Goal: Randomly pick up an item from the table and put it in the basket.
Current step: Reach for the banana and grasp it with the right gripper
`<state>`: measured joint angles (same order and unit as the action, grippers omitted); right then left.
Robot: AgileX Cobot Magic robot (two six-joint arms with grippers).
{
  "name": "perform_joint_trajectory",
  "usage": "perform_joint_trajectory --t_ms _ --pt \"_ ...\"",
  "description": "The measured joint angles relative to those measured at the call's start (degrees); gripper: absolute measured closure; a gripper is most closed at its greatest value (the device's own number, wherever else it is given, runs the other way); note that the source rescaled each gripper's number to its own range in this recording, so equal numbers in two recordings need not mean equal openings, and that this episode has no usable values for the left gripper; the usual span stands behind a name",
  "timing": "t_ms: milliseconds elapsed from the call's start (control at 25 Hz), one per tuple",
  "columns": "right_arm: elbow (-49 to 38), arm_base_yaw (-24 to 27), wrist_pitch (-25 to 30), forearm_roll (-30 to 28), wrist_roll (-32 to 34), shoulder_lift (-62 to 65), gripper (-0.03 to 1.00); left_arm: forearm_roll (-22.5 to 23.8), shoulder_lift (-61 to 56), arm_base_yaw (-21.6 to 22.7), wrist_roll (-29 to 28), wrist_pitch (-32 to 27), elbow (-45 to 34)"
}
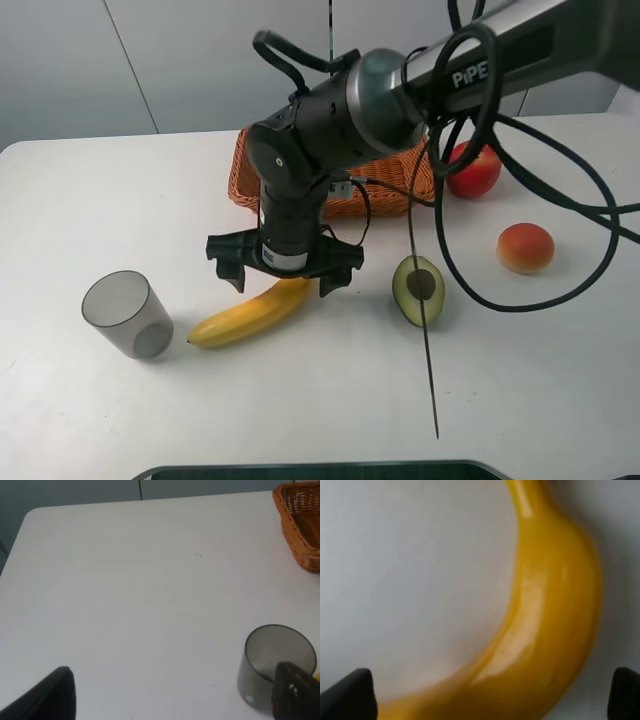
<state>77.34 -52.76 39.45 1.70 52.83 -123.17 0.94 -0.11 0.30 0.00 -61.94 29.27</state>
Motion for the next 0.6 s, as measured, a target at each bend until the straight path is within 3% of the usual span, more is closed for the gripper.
perform_joint_trajectory --t_ms 320,440,480,520,560,600 --pt "-0.4 -0.2 -0.6 0.8 0.0 -1.4 -0.03 0.0 0.0 0.0 0.0 0.0 0.0" --pt "-0.4 -0.2 -0.4 0.8 0.0 -1.6 0.08 0.0 0.0 0.0 0.0 0.0 0.0" --pt "-0.4 -0.2 -0.2 0.8 0.0 -1.6 0.21 0.0 0.0 0.0 0.0 0.0 0.0" --pt "-0.4 -0.2 0.0 0.8 0.0 -1.7 0.41 0.0 0.0 0.0 0.0 0.0 0.0" --pt "-0.4 -0.2 0.3 0.6 0.0 -1.8 0.64 0.0 0.0 0.0 0.0 0.0 0.0" --pt "-0.4 -0.2 0.5 0.5 0.0 -1.9 0.97 0.0 0.0 0.0 0.0 0.0 0.0"
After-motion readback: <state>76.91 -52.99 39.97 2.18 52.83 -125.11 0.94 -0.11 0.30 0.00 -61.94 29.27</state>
